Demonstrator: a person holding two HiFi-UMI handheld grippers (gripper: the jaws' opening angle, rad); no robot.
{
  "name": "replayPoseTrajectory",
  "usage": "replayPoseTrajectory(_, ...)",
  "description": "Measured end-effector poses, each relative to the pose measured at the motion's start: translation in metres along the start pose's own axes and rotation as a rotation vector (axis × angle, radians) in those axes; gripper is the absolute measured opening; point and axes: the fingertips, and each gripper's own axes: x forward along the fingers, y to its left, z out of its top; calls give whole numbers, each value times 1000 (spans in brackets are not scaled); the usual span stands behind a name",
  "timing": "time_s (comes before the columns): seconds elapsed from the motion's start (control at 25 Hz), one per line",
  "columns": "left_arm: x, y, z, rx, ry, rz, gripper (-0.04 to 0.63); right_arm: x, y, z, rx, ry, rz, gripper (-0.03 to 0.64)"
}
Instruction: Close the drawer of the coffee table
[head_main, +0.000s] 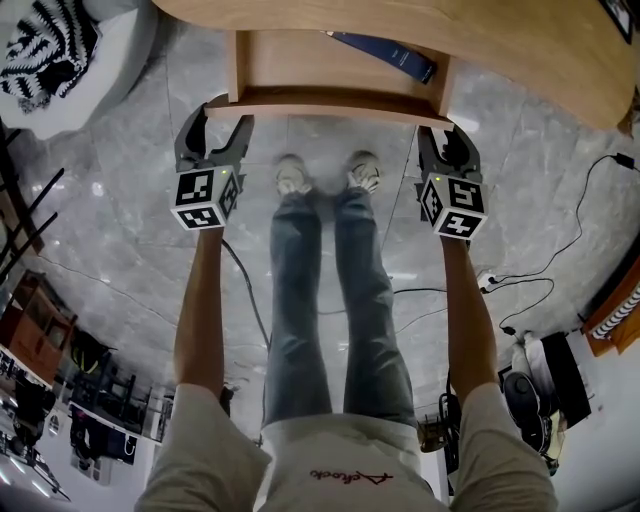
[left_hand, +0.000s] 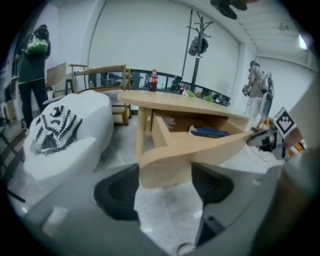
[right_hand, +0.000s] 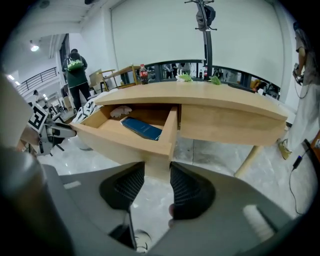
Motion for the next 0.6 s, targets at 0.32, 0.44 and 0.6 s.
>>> replayPoseTrajectory(0.32,-2,1,7,8,-2,4,325,-3,1,5,12,-12,-5,167)
replayPoseTrajectory(0.44,-2,1,7,9,-1,4,327,-2,1,6,16,-19,-7,170)
replayPoseTrajectory(0.6,3,2,10,7,-1,6,327,2,-1,9,20,-29,-16,170)
